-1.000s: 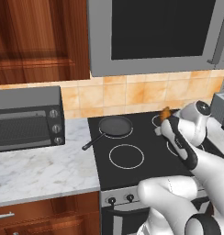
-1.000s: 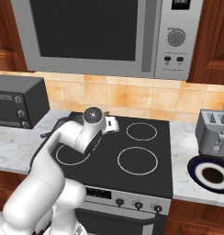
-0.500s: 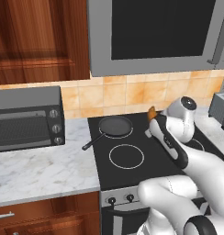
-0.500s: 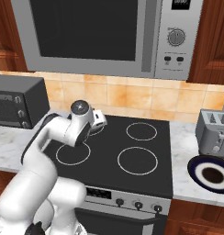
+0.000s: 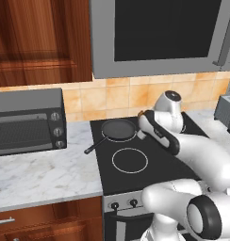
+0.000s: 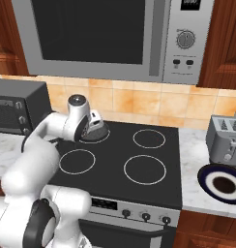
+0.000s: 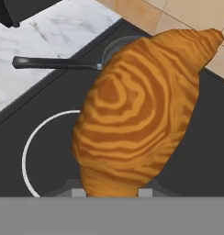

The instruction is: Pick the croissant and place it on the pan. Then turn on the stove to warm the croissant.

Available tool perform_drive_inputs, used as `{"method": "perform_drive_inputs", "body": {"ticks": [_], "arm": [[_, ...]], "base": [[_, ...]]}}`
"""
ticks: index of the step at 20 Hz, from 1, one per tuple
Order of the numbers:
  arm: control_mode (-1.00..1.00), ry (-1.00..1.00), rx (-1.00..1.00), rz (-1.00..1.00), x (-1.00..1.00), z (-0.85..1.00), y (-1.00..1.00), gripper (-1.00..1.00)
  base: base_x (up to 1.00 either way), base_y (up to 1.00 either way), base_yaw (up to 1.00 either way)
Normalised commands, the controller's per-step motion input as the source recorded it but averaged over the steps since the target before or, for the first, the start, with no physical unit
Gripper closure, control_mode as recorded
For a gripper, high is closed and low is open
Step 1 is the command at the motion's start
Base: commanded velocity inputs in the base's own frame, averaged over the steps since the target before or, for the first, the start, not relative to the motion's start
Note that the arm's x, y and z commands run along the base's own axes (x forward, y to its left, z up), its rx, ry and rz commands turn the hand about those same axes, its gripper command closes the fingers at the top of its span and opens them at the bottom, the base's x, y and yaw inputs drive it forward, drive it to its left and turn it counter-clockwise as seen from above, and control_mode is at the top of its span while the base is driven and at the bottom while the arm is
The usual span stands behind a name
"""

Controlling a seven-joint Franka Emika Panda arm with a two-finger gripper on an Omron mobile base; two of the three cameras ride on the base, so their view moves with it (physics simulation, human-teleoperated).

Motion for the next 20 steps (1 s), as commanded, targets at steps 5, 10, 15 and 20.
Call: {"method": "perform_drive_inputs", "body": {"ticks": [5, 10, 15, 20], "arm": [[-1.00, 0.07, 0.00, 0.11, 0.40, 0.00, 0.10, 1.00], [-1.00, 0.08, 0.00, 0.06, 0.36, -0.02, 0.07, 1.00], [-1.00, 0.11, 0.00, 0.06, 0.40, -0.11, 0.13, 1.00], [-1.00, 0.07, 0.00, 0.06, 0.38, -0.24, 0.16, 1.00]], "base": [[0.00, 0.00, 0.00], [0.00, 0.00, 0.00], [0.00, 0.00, 0.00], [0.00, 0.00, 0.00]]}}
